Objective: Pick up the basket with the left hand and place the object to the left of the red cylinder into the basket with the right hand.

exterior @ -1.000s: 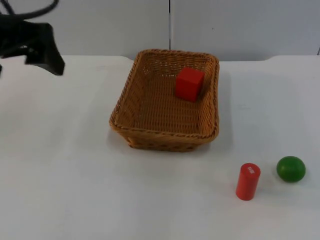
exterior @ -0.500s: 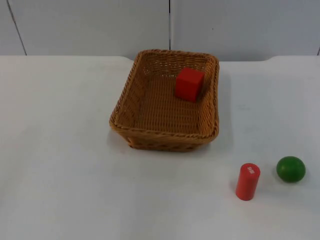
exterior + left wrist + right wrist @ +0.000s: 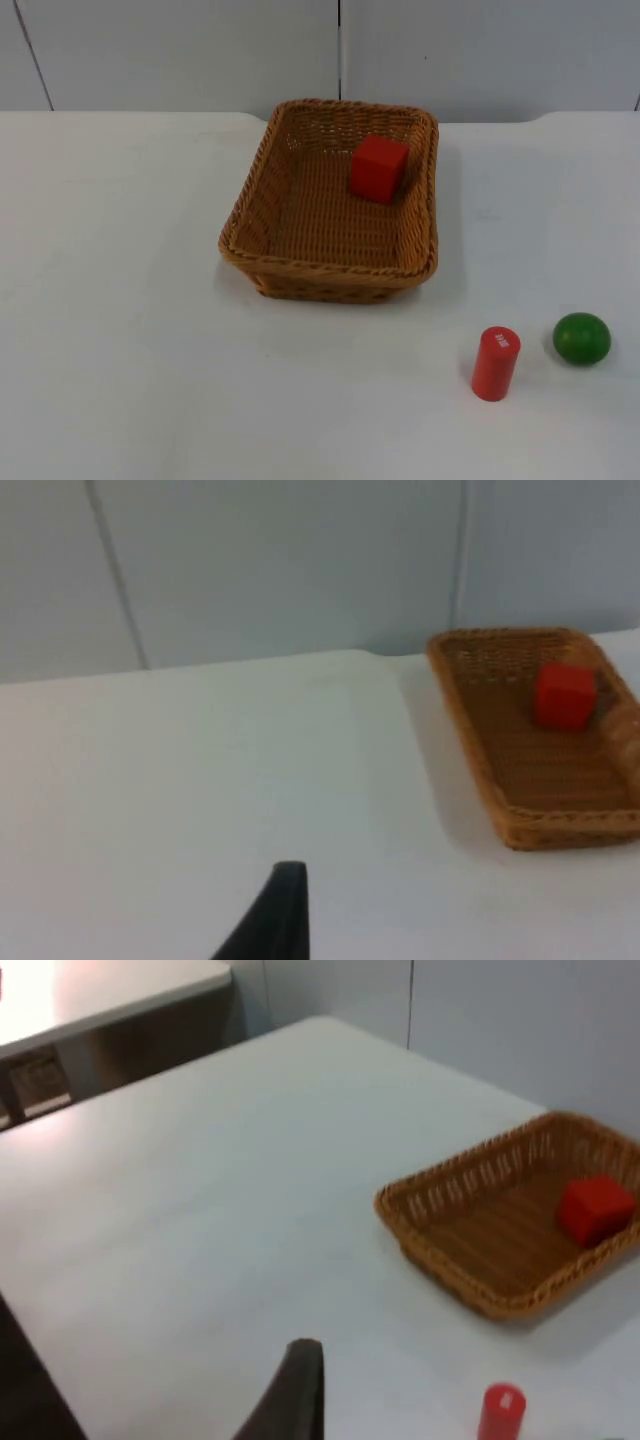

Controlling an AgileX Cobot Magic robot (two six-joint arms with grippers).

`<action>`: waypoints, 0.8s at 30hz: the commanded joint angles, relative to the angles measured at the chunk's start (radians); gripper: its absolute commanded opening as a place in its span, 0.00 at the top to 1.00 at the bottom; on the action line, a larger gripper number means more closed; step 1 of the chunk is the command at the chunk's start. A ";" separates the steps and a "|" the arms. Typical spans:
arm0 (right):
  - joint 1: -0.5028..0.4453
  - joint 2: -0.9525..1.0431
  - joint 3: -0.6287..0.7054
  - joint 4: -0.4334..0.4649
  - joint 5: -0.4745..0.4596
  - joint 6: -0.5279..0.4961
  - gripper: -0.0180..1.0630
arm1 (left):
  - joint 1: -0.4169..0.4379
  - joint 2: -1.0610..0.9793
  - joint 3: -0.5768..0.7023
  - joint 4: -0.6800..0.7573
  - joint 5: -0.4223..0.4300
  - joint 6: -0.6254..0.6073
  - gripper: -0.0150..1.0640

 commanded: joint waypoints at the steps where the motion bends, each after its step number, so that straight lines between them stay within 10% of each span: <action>1: -0.002 -0.034 0.004 -0.003 0.061 0.017 0.18 | -0.003 -0.069 0.004 0.089 0.065 -0.085 0.01; 24: -0.002 -0.309 0.005 -0.012 0.290 0.016 0.18 | -0.003 -0.074 0.003 0.162 0.263 -0.163 0.01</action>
